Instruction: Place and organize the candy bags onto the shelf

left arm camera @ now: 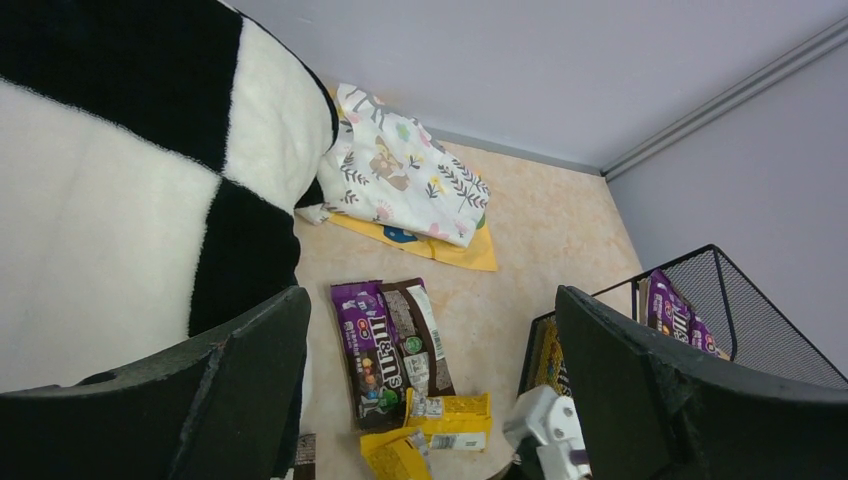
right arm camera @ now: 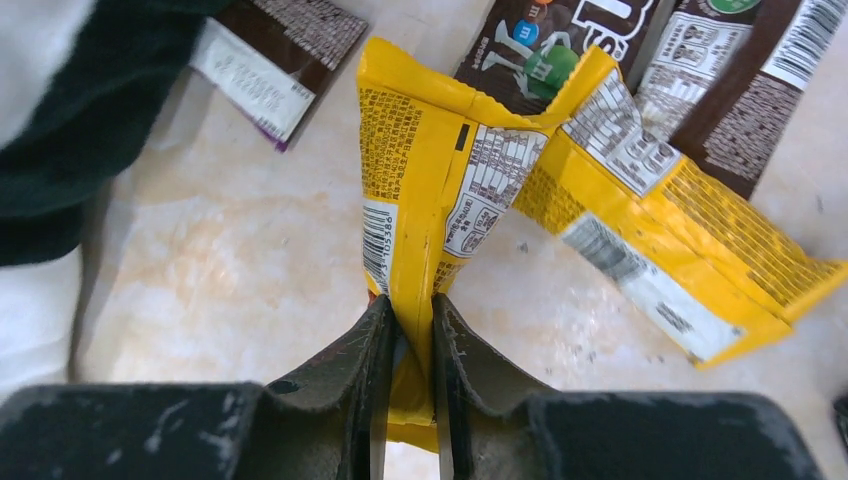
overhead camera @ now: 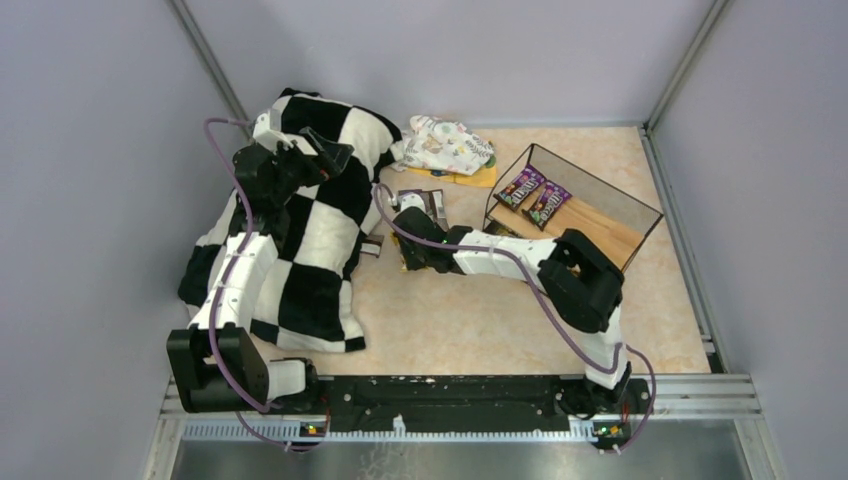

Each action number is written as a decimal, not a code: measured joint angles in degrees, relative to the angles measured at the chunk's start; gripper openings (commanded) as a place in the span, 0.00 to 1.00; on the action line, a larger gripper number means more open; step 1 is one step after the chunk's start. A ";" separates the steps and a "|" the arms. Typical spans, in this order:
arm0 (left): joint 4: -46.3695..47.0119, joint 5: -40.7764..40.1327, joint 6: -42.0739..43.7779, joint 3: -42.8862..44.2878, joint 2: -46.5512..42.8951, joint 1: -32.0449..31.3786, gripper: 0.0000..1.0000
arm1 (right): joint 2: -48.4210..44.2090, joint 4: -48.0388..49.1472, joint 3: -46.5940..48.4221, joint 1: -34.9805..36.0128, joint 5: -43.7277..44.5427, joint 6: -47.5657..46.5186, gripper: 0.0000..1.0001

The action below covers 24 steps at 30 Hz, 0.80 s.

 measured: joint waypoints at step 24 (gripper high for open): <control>0.15 1.09 -1.31 0.02 1.31 -1.25 0.98 | -26.18 -3.17 -29.16 2.19 1.77 16.04 0.40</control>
